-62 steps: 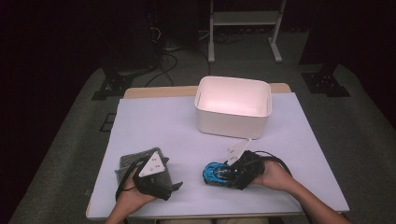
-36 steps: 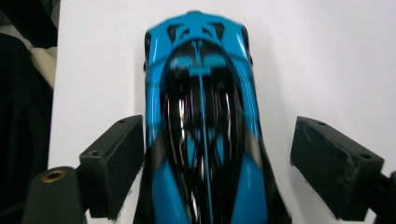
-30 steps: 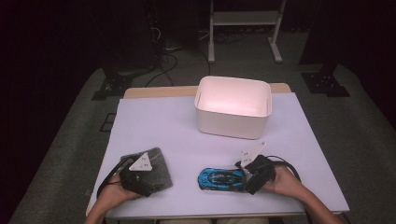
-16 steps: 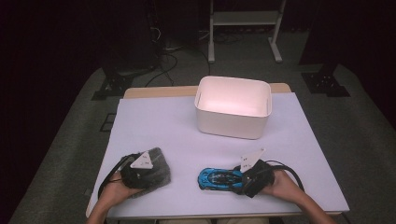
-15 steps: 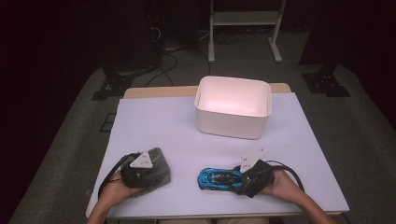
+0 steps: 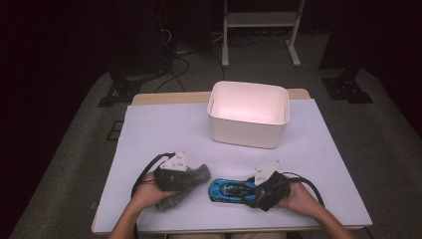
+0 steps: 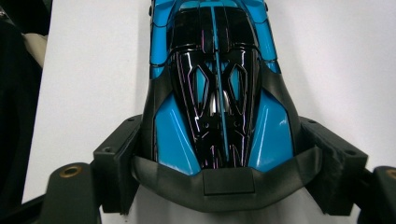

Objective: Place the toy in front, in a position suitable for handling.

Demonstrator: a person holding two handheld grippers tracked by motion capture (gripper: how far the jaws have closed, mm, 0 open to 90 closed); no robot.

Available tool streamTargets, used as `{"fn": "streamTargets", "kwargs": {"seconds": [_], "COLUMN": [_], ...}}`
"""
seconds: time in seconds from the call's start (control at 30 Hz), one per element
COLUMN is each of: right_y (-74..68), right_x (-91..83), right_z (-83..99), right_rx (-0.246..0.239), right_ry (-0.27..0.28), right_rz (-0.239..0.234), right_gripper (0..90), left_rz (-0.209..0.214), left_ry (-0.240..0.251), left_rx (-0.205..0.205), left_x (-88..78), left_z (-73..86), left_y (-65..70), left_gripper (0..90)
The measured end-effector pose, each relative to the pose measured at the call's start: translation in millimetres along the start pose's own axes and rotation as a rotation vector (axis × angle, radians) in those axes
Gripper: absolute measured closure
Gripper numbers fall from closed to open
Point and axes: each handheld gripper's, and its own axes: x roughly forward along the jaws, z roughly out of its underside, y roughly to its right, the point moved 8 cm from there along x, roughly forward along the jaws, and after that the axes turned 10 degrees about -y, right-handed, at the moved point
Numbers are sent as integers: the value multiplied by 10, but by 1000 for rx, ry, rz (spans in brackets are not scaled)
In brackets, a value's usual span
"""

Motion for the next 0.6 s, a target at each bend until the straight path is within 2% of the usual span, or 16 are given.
{"fn": "streamTargets", "kwargs": {"seconds": [0.1,0.27,0.33,0.37,0.43,0.5,0.6], "right_y": [-2,-1,0,0,-1,-2,0], "right_x": [0,0,0,0,0,-1,0], "right_z": [-1,2,2,2,3,4,3], "right_rx": [2,-3,-2,-3,-1,0,-2], "right_ry": [1,1,4,4,4,4,5], "right_rz": [-1,-1,-2,-3,-2,-2,-3], "right_gripper": [227,227,227,227,227,227,226], "left_rz": [45,113,102,78,55,-19,-64], "left_ry": [32,84,62,34,-31,-121,-171], "left_rx": [39,107,132,140,125,105,50], "left_x": [88,141,175,210,268,299,236], "left_z": [-252,-642,-710,-714,-645,-480,-246], "left_y": [84,271,301,294,240,147,46], "left_gripper": [808,814,812,804,724,664,578]}}
